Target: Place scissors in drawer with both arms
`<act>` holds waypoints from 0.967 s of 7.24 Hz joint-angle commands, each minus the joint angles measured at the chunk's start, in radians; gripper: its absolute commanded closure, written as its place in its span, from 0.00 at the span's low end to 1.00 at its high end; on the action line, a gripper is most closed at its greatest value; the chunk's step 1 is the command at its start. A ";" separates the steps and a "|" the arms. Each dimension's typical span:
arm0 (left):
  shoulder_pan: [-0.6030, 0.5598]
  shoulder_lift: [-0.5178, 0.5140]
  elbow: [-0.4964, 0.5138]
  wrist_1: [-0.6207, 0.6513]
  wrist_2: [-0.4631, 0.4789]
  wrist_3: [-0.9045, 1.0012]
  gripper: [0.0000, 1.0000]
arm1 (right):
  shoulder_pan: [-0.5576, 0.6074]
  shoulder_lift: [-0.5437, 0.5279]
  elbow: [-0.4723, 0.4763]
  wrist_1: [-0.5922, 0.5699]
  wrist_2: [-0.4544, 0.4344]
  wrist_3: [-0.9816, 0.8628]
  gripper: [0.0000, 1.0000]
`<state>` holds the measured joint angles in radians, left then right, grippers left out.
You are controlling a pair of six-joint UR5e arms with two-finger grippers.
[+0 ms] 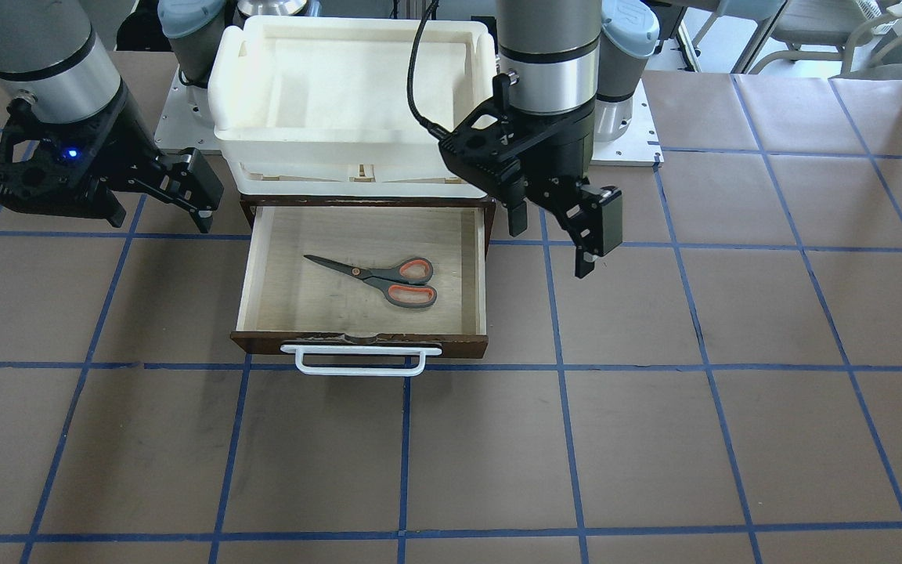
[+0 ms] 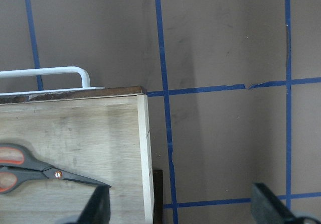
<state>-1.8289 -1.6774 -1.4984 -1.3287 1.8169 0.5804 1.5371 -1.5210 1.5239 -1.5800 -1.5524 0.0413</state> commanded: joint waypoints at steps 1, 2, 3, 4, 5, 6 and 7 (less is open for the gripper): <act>0.072 0.068 0.000 -0.049 -0.004 -0.211 0.00 | 0.000 -0.001 0.006 0.000 0.000 -0.001 0.00; 0.095 0.080 -0.005 -0.059 -0.014 -0.288 0.00 | 0.000 -0.001 0.006 0.000 -0.001 0.000 0.00; 0.098 0.084 -0.006 -0.063 -0.051 -0.348 0.00 | 0.000 -0.001 0.006 0.000 -0.001 -0.003 0.00; 0.114 0.081 -0.006 -0.066 -0.117 -0.432 0.00 | 0.000 -0.001 0.007 0.000 -0.006 -0.004 0.00; 0.126 0.084 -0.008 -0.079 -0.187 -0.454 0.00 | 0.000 -0.001 0.007 0.000 -0.008 -0.004 0.00; 0.141 0.081 -0.017 -0.122 -0.258 -0.477 0.00 | 0.000 -0.001 0.007 0.000 -0.014 -0.006 0.00; 0.149 0.081 -0.022 -0.130 -0.264 -0.491 0.00 | 0.000 -0.001 0.007 0.000 -0.014 -0.004 0.00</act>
<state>-1.6923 -1.5961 -1.5136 -1.4378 1.5900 0.1130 1.5371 -1.5217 1.5308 -1.5800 -1.5639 0.0363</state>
